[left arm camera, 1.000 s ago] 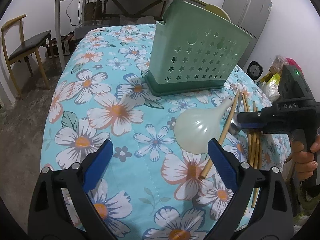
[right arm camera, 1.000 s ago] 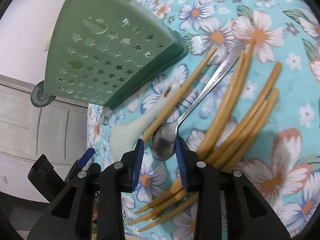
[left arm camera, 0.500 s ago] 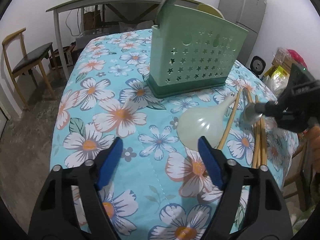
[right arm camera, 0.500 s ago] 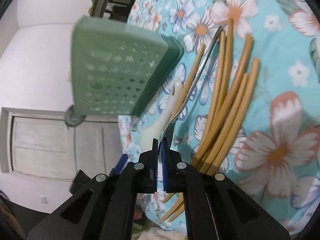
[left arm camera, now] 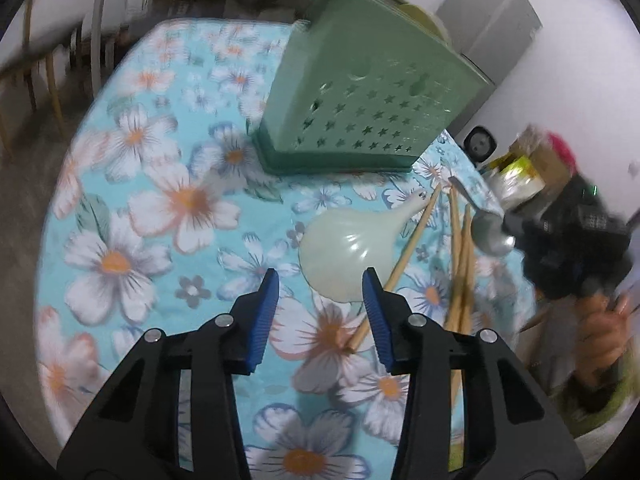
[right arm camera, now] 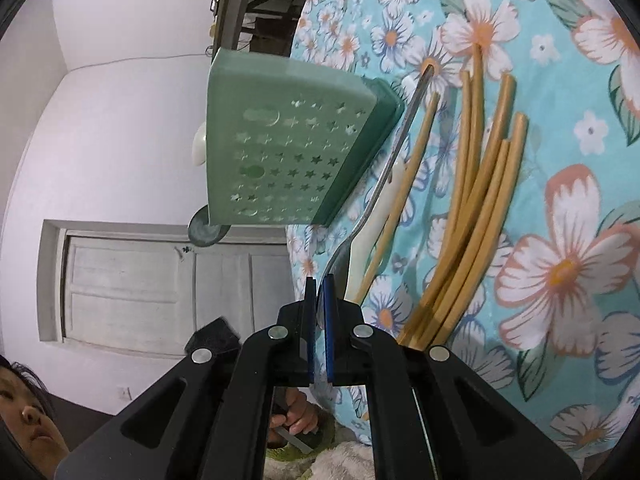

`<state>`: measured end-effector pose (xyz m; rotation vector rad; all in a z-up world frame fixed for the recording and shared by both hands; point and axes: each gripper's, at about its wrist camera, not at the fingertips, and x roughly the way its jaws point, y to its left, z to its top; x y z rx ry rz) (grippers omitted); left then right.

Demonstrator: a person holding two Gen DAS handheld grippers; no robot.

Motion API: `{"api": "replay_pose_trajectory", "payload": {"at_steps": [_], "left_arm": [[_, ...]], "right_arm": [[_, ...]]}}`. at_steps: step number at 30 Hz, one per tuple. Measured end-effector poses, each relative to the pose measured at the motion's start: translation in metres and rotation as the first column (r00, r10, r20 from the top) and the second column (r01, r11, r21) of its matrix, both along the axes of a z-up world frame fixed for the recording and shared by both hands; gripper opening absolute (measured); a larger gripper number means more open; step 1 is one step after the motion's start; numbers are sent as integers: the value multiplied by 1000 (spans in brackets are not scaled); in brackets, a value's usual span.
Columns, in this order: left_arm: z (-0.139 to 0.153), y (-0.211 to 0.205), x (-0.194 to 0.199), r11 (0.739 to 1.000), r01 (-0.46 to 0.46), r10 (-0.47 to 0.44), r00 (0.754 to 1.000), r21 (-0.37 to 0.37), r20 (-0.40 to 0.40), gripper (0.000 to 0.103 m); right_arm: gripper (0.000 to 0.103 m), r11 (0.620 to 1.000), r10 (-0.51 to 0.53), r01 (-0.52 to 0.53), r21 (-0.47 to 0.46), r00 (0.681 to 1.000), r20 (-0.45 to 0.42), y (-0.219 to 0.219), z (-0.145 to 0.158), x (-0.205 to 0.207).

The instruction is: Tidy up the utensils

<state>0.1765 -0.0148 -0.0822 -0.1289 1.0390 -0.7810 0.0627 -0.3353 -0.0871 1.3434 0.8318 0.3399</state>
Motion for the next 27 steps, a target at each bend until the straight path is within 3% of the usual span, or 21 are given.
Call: {"api": "replay_pose_trajectory", "payload": {"at_steps": [5, 9, 13, 15, 21, 23, 25, 27], "left_arm": [[-15, 9, 12, 993, -42, 20, 980, -107, -198, 39], [-27, 15, 17, 980, -104, 45, 948, -172, -315, 41], [-41, 25, 29, 945, -182, 47, 898, -273, -437, 42], [-44, 25, 32, 935, -197, 43, 888, -296, -458, 41], [-40, 8, 40, 933, -165, 9, 898, -318, -440, 45], [-41, 6, 43, 921, -176, 0, 892, -346, -452, 45], [-43, 8, 45, 894, -196, -20, 881, -402, -473, 45], [-47, 10, 46, 851, -218, -63, 861, -478, -505, 45]], "right_arm": [[4, 1000, 9, -9, 17, 1000, 6, 0, -3, 1], [4, 999, 9, -10, 32, 1000, 7, -1, -6, -1], [4, 999, 14, -14, 51, 1000, 3, -2, -15, -3], [4, 998, 15, -15, 62, 1000, 0, -2, -19, -4], [4, 997, 17, -17, 73, 1000, 0, -2, -24, -7], [4, 997, 19, -19, 74, 1000, 0, -2, -24, -7], [4, 997, 20, -20, 76, 1000, 0, -2, -24, -9], [4, 996, 22, -21, 83, 1000, -3, -3, -26, -10]]}}
